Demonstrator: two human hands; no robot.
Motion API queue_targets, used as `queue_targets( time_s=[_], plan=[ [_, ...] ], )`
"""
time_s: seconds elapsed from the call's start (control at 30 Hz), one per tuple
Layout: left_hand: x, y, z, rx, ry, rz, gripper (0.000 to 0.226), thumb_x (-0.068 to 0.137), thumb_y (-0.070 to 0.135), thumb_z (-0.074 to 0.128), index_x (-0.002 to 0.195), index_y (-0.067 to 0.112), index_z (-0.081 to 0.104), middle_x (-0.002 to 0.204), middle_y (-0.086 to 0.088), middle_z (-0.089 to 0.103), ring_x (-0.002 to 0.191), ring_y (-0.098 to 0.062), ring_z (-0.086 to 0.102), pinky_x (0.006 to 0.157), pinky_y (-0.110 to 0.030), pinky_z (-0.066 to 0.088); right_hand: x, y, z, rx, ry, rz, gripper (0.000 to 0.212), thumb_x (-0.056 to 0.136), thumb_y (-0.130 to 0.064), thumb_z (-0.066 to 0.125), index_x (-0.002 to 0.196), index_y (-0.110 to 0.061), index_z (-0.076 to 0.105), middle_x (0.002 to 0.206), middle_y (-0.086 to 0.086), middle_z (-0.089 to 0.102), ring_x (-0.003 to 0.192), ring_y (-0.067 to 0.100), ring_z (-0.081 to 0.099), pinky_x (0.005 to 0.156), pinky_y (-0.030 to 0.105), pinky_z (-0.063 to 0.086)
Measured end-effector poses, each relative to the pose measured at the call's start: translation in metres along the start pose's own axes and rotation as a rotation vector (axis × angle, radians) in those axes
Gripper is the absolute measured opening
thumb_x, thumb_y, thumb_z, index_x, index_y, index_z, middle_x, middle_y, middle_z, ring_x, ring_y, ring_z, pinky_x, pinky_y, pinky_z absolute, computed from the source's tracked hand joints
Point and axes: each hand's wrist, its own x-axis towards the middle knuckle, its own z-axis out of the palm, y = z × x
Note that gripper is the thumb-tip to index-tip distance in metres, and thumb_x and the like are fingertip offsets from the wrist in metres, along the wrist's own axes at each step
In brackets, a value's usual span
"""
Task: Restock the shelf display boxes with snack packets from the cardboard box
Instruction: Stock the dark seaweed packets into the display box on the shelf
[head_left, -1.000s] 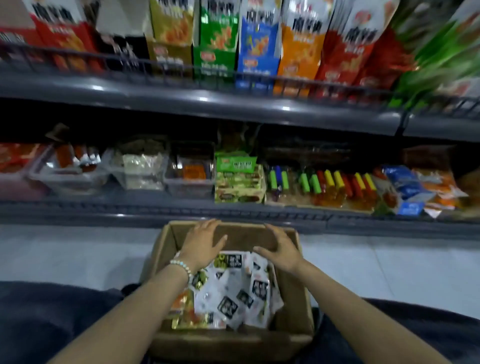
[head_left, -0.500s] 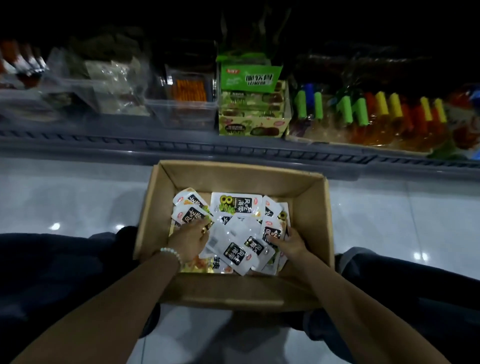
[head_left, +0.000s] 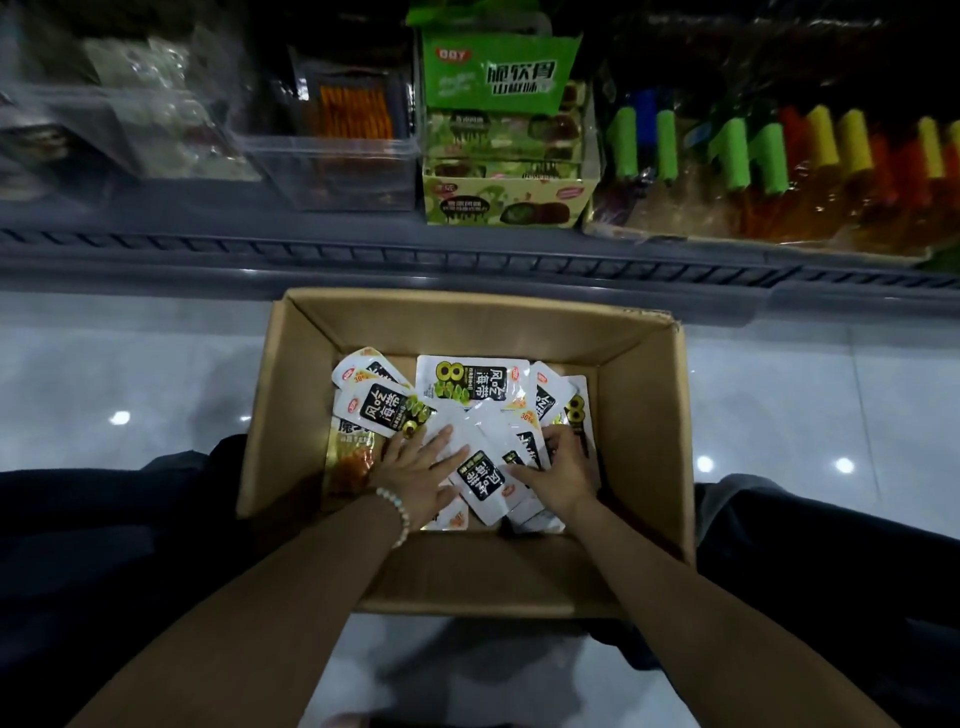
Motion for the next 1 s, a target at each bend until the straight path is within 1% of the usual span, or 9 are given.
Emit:
queue_targets(
  time_s=[0.1, 0.27, 0.4, 0.5, 0.57, 0.63, 0.87, 0.93, 1.0],
  plan=[
    [0.003, 0.012, -0.014, -0.014, -0.026, 0.012, 0.054, 0.1, 0.052, 0.012, 0.149, 0.041, -0.008, 0.156, 0.008, -0.025, 0.145, -0.02, -0.02, 0.116, -0.044, -0.014, 0.0, -0.007, 0.003, -0.091, -0.012, -0.022, 0.055, 0.068, -0.028, 0.084, 0.105, -0.022, 0.043, 0.106, -0.002, 0.049, 0.102, 0.018, 0.049, 0.081, 0.033, 0.045],
    [0.009, 0.018, -0.018, -0.162, -0.075, 0.029, 0.052, 0.1, 0.052, 0.01, 0.149, 0.044, -0.006, 0.158, 0.009, -0.02, 0.147, -0.017, -0.013, 0.118, -0.043, -0.006, -0.002, -0.007, 0.01, 0.077, -0.13, -0.02, 0.056, 0.074, -0.007, 0.079, 0.114, -0.015, 0.039, 0.105, -0.003, 0.057, 0.103, 0.017, 0.057, 0.09, 0.036, 0.05],
    [0.007, 0.017, -0.015, -0.419, -0.045, 0.03, 0.055, 0.103, 0.044, 0.02, 0.152, 0.036, -0.002, 0.159, 0.008, -0.015, 0.148, -0.016, -0.003, 0.12, -0.04, 0.008, -0.004, -0.005, 0.011, 0.22, -0.159, 0.072, 0.045, 0.074, -0.005, 0.078, 0.113, -0.008, 0.054, 0.107, 0.005, 0.067, 0.105, 0.023, 0.062, 0.094, 0.041, 0.05],
    [0.006, 0.024, -0.012, -0.744, 0.005, -0.104, 0.058, 0.103, 0.037, 0.027, 0.153, 0.026, -0.001, 0.16, 0.006, -0.011, 0.148, -0.021, 0.003, 0.12, -0.042, 0.013, -0.009, -0.012, 0.007, 0.355, -0.207, 0.109, 0.036, 0.082, -0.005, 0.071, 0.116, -0.003, 0.061, 0.113, 0.012, 0.067, 0.102, 0.022, 0.064, 0.079, 0.027, 0.052],
    [0.004, 0.03, -0.013, -0.94, -0.013, -0.163, 0.05, 0.104, 0.037, 0.025, 0.151, 0.025, 0.014, 0.159, 0.002, 0.011, 0.145, -0.022, 0.018, 0.118, -0.04, 0.018, -0.015, -0.019, 0.003, 0.403, -0.247, 0.121, 0.03, 0.089, -0.01, 0.063, 0.118, -0.003, 0.06, 0.111, 0.01, 0.066, 0.09, 0.018, 0.063, 0.065, 0.018, 0.051],
    [0.002, 0.038, -0.015, -1.178, -0.042, -0.185, 0.037, 0.105, 0.035, 0.023, 0.14, 0.031, 0.034, 0.14, 0.004, 0.039, 0.131, -0.019, 0.039, 0.111, -0.036, 0.028, -0.017, -0.021, 0.003, 0.425, -0.278, 0.144, 0.027, 0.093, -0.011, 0.058, 0.119, -0.004, 0.058, 0.109, 0.009, 0.064, 0.087, 0.018, 0.061, 0.066, 0.025, 0.055],
    [0.001, 0.036, -0.026, -1.541, 0.182, -0.373, 0.044, 0.097, 0.032, 0.051, 0.137, 0.02, 0.037, 0.133, -0.001, 0.053, 0.117, -0.028, 0.056, 0.097, -0.047, 0.049, -0.016, -0.031, -0.007, 0.482, -0.239, 0.138, 0.029, 0.088, -0.012, 0.066, 0.116, -0.007, 0.062, 0.107, 0.007, 0.066, 0.079, 0.014, 0.062, 0.053, 0.019, 0.048],
    [-0.002, 0.032, -0.032, -1.492, 0.099, -0.377, 0.049, 0.088, 0.051, 0.057, 0.127, 0.023, 0.049, 0.126, -0.004, 0.061, 0.112, -0.029, 0.06, 0.094, -0.049, 0.051, -0.016, -0.04, -0.015, 0.501, -0.248, 0.119, 0.02, 0.089, -0.016, 0.065, 0.108, -0.011, 0.065, 0.11, 0.01, 0.068, 0.086, 0.019, 0.062, 0.058, 0.022, 0.046],
    [-0.01, 0.031, -0.042, -1.537, -0.003, -0.313, 0.028, 0.093, 0.047, 0.052, 0.114, 0.029, 0.056, 0.117, -0.002, 0.066, 0.11, -0.026, 0.061, 0.096, -0.047, 0.05, -0.02, -0.049, -0.023, 0.515, -0.272, 0.106, 0.009, 0.09, -0.02, 0.064, 0.098, -0.018, 0.067, 0.108, 0.007, 0.069, 0.088, 0.018, 0.062, 0.063, 0.024, 0.045]
  ],
)
